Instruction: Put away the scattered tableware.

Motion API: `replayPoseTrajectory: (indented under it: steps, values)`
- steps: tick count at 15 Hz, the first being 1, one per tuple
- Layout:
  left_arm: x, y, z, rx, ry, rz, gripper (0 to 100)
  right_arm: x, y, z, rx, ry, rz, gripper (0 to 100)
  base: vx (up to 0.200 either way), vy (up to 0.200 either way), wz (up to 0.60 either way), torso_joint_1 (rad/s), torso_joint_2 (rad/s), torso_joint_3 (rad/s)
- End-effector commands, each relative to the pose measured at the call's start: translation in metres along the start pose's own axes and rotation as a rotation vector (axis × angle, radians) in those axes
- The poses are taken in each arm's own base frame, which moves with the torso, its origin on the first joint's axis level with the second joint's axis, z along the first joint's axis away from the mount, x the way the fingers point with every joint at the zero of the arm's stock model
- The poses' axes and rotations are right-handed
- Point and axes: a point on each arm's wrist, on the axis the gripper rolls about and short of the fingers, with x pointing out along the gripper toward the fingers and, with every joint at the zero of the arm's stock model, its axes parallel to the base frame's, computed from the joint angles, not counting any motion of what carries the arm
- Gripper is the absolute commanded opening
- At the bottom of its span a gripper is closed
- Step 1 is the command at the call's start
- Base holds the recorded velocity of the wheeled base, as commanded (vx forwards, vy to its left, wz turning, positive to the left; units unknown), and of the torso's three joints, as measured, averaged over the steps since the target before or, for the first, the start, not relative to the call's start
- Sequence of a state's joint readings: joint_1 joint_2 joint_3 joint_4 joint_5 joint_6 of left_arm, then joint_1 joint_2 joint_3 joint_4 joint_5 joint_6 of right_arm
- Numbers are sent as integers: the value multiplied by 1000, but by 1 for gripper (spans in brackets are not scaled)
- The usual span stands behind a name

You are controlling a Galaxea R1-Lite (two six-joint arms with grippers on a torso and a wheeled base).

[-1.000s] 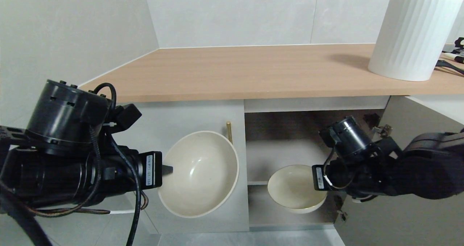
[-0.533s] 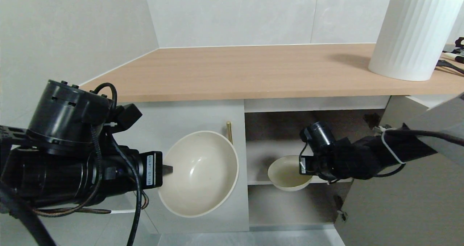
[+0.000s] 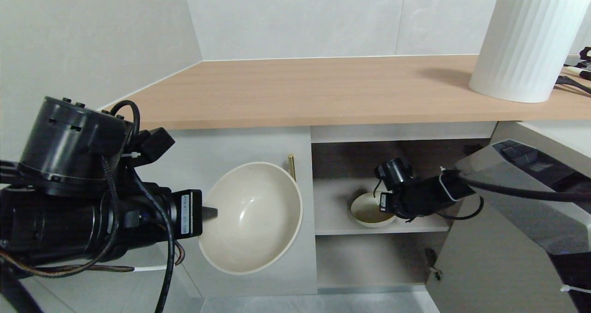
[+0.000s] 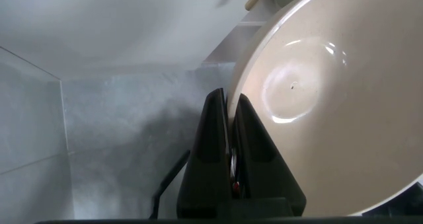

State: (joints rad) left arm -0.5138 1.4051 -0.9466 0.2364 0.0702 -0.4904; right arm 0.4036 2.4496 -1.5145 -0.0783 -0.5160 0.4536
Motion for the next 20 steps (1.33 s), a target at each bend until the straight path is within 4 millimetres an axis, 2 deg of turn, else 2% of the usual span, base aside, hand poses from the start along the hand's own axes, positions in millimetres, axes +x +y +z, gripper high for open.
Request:
replayPoseTrajectory:
  steps: [1, 5, 9, 10, 13, 14, 17, 18, 20]
  values:
    - [0, 0, 0, 1, 0, -1, 0, 22, 4, -14, -15, 13, -42, 0, 0, 0, 0, 0, 0, 0]
    - [0, 0, 0, 0, -1, -2, 0, 31, 8, -4, 13, -25, -50, 0, 0, 0, 0, 0, 0, 0]
    - [-1, 0, 1, -1, -4, -2, 0, 31, 10, 2, 30, -49, -47, 0, 0, 0, 0, 0, 0, 0]
    - [-1, 0, 1, -1, -4, -2, 0, 31, 10, 2, 30, -49, -47, 100, 0, 0, 0, 0, 0, 0]
    - [0, -1, 0, 0, -2, -4, 0, 26, 10, 8, 47, -65, -44, 100, 0, 0, 0, 0, 0, 0]
    - [1, -1, 0, 0, 0, -3, 0, 17, 8, 16, 68, -78, -38, 100, 0, 0, 0, 0, 0, 0]
    - [9, -5, -3, 28, 30, -4, 0, -42, -2, 30, 85, -82, 37, 100, 0, 0, 0, 0, 0, 0]
    - [18, -10, -8, 86, 64, -6, 0, -95, -7, 34, 66, -63, 179, 100, 0, 0, 0, 0, 0, 0]
    - [29, -20, -19, 212, 123, -24, 0, -172, -26, 25, -64, -14, 422, 100, 0, 0, 0, 0, 0, 0]
